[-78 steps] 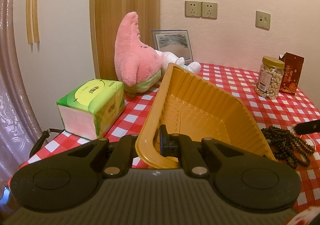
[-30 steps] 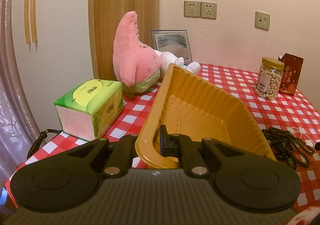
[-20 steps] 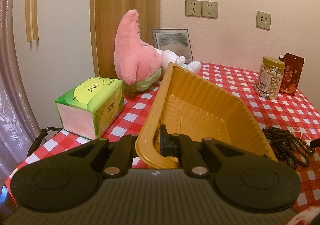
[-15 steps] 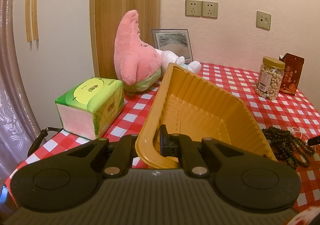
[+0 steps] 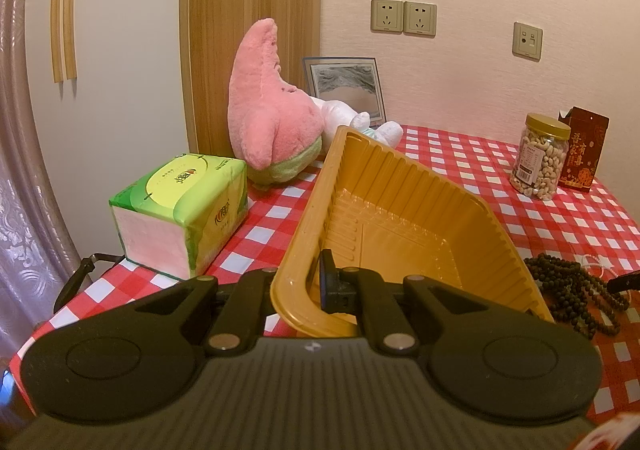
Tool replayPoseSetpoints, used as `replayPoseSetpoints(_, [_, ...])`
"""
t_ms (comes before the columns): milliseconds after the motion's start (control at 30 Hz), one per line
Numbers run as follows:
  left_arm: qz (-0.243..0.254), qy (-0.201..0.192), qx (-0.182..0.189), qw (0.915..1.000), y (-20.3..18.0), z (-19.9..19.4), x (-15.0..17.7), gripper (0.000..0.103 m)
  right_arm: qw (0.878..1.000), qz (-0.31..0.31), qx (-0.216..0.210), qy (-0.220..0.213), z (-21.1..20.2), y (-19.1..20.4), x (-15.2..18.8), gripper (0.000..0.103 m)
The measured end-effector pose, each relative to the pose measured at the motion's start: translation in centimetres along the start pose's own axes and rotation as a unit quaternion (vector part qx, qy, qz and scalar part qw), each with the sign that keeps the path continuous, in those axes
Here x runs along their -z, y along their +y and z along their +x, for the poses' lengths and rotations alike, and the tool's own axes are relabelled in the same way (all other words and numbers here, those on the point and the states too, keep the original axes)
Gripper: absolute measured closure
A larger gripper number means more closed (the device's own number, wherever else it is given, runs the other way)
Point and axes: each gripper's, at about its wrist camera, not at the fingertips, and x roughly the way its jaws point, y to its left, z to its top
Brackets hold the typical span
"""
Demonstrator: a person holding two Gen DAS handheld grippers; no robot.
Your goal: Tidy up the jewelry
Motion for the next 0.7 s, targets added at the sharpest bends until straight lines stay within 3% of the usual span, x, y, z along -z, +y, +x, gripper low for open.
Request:
replayPoseSetpoints(200, [-0.001, 0.001, 0.000, 1.0000, 0.0, 0.1, 0.0, 0.096, 0.999, -0.037, 0.003, -0.006, 1.0, 1.1, -0.1, 0.078])
replayPoseSetpoints(233, [-0.001, 0.001, 0.000, 1.0000, 0.0, 0.1, 0.0, 0.096, 0.999, -0.053, 0.007, -0.006, 1.1, 1.5, -0.1, 0.082])
replayPoseSetpoints(267, [-0.001, 0.001, 0.000, 1.0000, 0.0, 0.1, 0.0, 0.096, 0.998, -0.067, 0.005, -0.006, 1.2, 1.8, -0.1, 0.095])
replayPoseSetpoints(300, [-0.001, 0.001, 0.000, 1.0000, 0.0, 0.1, 0.0, 0.096, 0.998, -0.070, 0.003, -0.004, 1.3, 1.9, -0.1, 0.096])
replayPoseSetpoints(433, [-0.001, 0.001, 0.001, 1.0000, 0.0, 0.0, 0.0, 0.096, 0.998, -0.059, -0.001, -0.006, 1.1, 1.8, -0.2, 0.096])
replayPoseSetpoints(700, [-0.001, 0.002, 0.001, 1.0000, 0.0, 0.1, 0.0, 0.096, 0.997, -0.023, -0.028, -0.062, -3.4, 2.0, -1.0, 0.097])
